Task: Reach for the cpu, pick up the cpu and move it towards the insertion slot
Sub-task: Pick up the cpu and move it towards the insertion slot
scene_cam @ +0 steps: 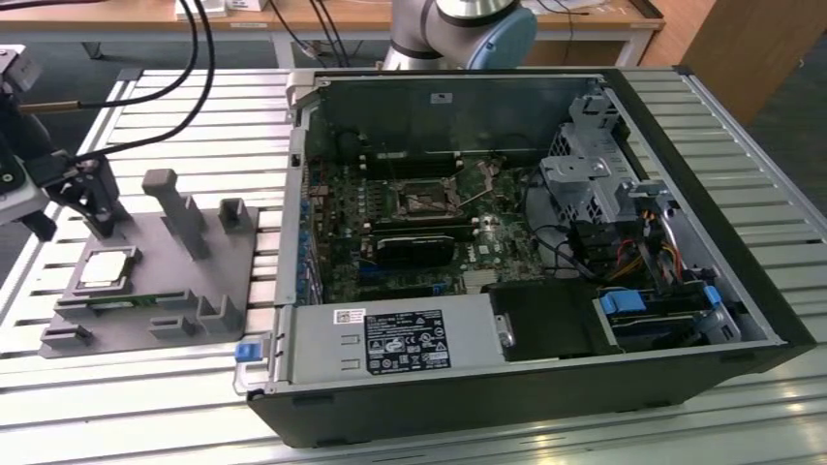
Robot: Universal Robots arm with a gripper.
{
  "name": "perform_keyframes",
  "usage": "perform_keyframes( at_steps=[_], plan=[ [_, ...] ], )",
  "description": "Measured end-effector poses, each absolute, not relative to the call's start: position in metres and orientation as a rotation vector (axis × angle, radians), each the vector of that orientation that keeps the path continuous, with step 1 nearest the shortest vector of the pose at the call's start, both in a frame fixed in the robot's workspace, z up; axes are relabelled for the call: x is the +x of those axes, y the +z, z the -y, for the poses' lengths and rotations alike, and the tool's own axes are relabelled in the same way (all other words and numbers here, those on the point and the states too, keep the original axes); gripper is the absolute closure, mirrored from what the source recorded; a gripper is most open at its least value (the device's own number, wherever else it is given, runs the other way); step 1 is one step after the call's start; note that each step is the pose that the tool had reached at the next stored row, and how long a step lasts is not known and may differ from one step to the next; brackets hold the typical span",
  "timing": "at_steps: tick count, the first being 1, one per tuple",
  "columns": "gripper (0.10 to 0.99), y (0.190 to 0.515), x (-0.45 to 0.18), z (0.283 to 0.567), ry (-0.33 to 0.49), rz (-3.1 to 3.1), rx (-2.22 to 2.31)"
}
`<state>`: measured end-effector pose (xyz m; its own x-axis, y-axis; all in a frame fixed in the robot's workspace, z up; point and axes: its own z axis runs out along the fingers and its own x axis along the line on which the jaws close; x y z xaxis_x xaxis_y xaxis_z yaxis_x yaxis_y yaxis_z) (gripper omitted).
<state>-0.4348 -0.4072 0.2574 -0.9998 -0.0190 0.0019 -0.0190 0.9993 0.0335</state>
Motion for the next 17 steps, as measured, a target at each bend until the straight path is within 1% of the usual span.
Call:
perform_keyframes(
  at_steps=[17],
  plan=[
    [0.439,0.240,-0.436,0.411,-0.053,3.139,0.033]
  ],
)
